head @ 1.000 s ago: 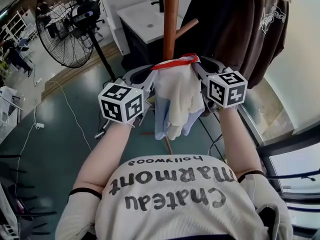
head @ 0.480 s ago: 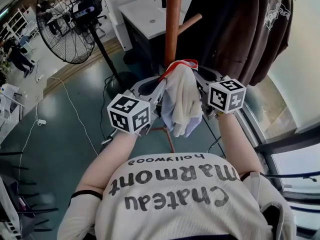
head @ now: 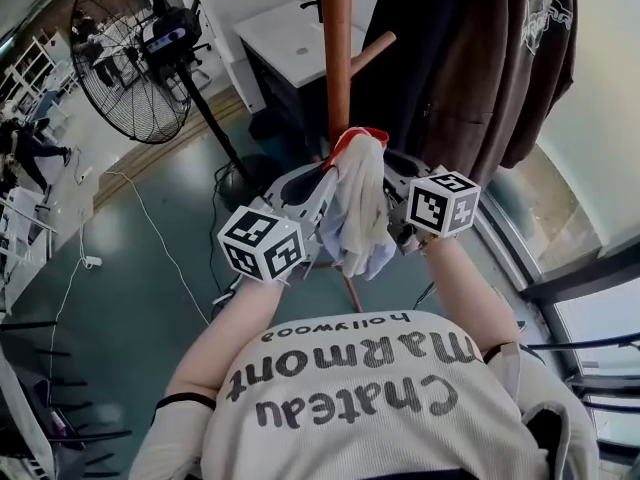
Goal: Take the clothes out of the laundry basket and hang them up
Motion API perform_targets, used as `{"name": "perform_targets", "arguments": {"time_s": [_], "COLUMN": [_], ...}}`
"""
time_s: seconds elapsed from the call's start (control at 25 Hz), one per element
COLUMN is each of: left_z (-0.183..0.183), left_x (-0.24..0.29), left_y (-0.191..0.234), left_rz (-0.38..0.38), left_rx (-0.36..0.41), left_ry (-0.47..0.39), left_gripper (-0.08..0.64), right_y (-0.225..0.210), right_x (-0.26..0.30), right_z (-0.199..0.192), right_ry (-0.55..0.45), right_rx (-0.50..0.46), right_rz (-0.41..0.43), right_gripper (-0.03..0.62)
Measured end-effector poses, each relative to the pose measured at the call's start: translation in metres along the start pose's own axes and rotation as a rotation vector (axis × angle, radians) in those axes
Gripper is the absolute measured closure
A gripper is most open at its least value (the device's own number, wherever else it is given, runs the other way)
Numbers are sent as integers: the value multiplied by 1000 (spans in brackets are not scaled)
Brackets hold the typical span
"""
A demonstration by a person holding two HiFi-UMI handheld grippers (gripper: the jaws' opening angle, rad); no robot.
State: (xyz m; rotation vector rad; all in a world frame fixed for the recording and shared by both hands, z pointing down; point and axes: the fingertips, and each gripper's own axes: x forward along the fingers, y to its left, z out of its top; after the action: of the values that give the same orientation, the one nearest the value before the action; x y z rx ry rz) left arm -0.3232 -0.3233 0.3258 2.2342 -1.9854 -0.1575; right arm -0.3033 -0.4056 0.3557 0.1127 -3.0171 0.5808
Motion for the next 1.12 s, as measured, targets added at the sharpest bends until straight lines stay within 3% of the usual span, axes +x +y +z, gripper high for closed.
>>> {"name": "perform_targets", "arguments": {"time_s": [0.2,0.4,0.6,0.72,0.84,1.12], "left_z": [11,11,9,8,12,5], "left_x": [-13,-40,-73,-93,-111,-156], "left_y": [1,3,-10,-16,-23,-37], "left_rz": [-3,-11,-80,-75,-69,-57], "left_rx": [-11,-36,-38,-10,36,54], "left_ry": [-56,-66,-30,25,49,58], "left_gripper": [541,541,551,551,551,551], "right_y": [-9,-7,-11,-9,-2,31], "right_x": [-7,-12,-32,-53,-66,-93], "right_z": [4,-2,-1,-3,-3,-27], "right_ry": [-43,-50,-67,-78,-89,-74], "right_rx": [25,73,84,96,109,128], "right_rz": [-45,-108,-258,-336,-366,-423], "right_gripper": [520,471,402,393,383,383]}}
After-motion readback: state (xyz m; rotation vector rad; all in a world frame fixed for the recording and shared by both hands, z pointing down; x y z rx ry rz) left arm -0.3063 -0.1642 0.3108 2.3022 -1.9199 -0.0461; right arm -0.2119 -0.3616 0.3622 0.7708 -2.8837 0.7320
